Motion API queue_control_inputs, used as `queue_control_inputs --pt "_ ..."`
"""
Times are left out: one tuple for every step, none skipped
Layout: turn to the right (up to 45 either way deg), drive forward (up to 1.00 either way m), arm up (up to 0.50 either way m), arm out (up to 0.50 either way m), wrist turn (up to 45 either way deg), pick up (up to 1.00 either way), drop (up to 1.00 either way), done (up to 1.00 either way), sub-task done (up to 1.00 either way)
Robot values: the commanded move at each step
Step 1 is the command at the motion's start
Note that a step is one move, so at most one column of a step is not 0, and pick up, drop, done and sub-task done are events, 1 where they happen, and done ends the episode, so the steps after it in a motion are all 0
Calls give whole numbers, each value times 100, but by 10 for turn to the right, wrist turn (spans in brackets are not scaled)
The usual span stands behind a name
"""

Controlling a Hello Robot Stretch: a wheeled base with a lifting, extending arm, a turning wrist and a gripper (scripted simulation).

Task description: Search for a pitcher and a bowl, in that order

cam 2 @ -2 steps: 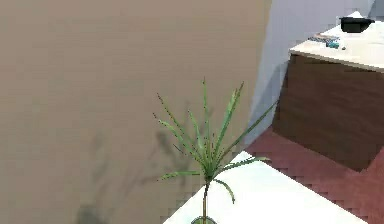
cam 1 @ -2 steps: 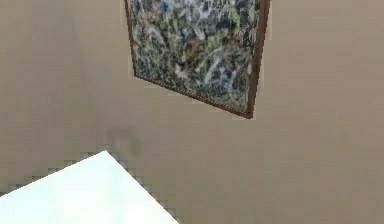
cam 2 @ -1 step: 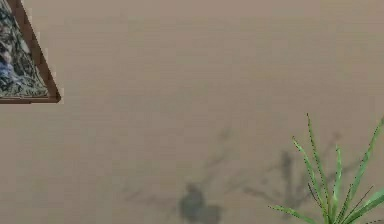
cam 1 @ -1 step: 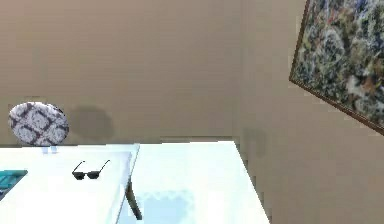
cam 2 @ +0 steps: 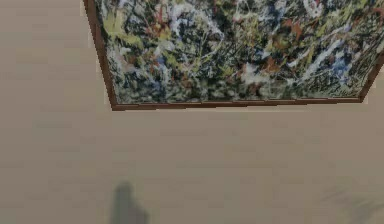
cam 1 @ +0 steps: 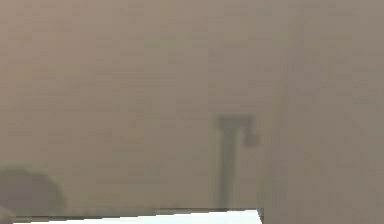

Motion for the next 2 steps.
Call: queue_control_inputs --pt "-90 0 0 0 0 0 0 0 0" --pt "0 30 0 0 0 0 0 0 0"
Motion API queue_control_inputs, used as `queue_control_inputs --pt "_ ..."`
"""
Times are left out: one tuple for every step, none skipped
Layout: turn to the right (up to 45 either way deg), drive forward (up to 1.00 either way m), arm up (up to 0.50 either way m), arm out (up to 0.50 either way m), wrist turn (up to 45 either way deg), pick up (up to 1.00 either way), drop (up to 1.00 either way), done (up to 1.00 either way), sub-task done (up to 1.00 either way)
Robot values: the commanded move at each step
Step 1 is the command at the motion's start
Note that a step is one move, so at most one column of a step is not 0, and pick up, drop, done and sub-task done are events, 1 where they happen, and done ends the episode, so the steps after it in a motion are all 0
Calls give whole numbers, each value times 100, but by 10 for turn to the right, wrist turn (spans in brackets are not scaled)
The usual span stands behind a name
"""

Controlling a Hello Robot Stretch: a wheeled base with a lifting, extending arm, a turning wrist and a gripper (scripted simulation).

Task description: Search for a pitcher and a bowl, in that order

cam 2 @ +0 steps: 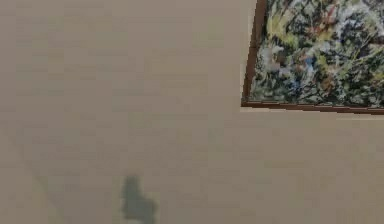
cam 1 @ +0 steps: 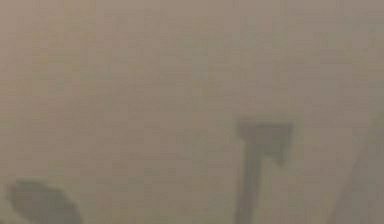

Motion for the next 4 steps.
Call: queue_control_inputs --pt "-450 0 0 0 0 0 0 0 0" --pt "-150 0 0 0 0 0 0 0 0" --pt "0 50 0 0 0 0 0 0 0" --pt "-450 0 0 0 0 0 0 0 0"
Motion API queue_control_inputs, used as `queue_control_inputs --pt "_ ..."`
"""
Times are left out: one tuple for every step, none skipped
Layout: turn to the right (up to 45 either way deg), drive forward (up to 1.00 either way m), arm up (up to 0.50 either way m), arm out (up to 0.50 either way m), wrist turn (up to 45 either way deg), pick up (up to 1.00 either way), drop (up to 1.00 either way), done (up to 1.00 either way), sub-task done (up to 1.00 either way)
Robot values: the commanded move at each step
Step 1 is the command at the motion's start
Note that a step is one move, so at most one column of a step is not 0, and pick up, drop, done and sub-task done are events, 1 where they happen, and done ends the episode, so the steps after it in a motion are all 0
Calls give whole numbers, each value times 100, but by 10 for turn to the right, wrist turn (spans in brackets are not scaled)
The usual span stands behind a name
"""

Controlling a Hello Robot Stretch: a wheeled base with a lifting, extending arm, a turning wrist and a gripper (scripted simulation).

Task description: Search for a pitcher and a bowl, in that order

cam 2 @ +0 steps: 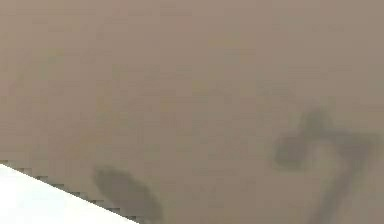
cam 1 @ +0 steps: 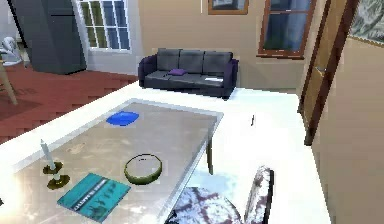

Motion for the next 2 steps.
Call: queue_control_inputs --pt "-150 0 0 0 0 0 0 0 0" --pt "0 0 0 0 0 0 0 100 0"
